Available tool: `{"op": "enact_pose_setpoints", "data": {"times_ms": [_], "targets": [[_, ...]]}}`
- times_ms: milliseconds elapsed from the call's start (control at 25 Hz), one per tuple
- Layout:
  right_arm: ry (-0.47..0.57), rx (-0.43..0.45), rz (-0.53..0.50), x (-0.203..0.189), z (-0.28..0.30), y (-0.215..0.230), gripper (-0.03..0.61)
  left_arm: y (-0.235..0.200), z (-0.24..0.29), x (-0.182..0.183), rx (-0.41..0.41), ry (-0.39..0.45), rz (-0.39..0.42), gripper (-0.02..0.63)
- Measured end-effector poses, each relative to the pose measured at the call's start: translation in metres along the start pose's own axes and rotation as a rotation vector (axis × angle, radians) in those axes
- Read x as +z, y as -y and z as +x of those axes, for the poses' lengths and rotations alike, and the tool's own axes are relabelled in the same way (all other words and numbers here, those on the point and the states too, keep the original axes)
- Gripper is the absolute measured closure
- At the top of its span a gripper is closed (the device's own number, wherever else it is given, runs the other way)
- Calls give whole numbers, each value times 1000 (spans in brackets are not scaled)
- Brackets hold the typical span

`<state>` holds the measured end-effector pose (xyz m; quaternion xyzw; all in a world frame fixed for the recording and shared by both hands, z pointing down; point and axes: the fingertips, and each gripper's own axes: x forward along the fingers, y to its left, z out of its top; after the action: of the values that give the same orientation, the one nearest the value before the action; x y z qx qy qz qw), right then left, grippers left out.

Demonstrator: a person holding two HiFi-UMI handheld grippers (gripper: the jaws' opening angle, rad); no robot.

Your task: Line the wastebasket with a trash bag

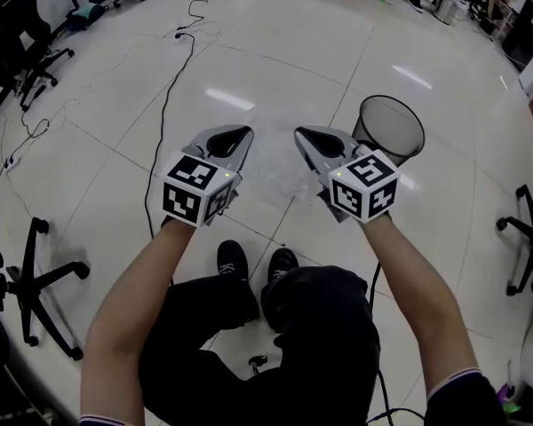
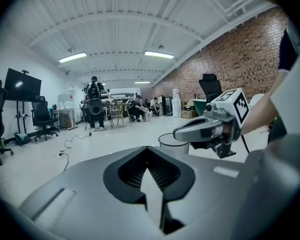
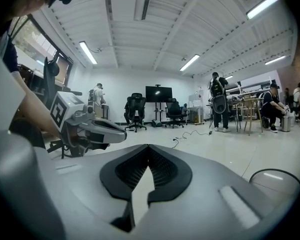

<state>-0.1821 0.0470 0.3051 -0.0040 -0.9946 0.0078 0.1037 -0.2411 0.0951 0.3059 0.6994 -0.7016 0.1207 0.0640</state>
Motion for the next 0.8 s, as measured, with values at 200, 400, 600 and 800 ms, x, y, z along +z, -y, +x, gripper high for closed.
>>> {"op": "enact_pose_setpoints", "data": {"times_ms": [200, 400, 600, 800], "targets": [[-51, -23, 11, -38, 23, 22, 577, -18, 29, -44, -5, -44, -34, 601], [-110, -61, 69, -91, 33, 47, 572, -34, 62, -88, -26, -70, -65, 601], [-208, -70, 124, -162, 37, 56, 561, -35, 92, -138, -70, -137, -75, 601], [-310, -78, 182, -227, 45, 57, 524, -29, 119, -183, -121, -201, -72, 601]]}}
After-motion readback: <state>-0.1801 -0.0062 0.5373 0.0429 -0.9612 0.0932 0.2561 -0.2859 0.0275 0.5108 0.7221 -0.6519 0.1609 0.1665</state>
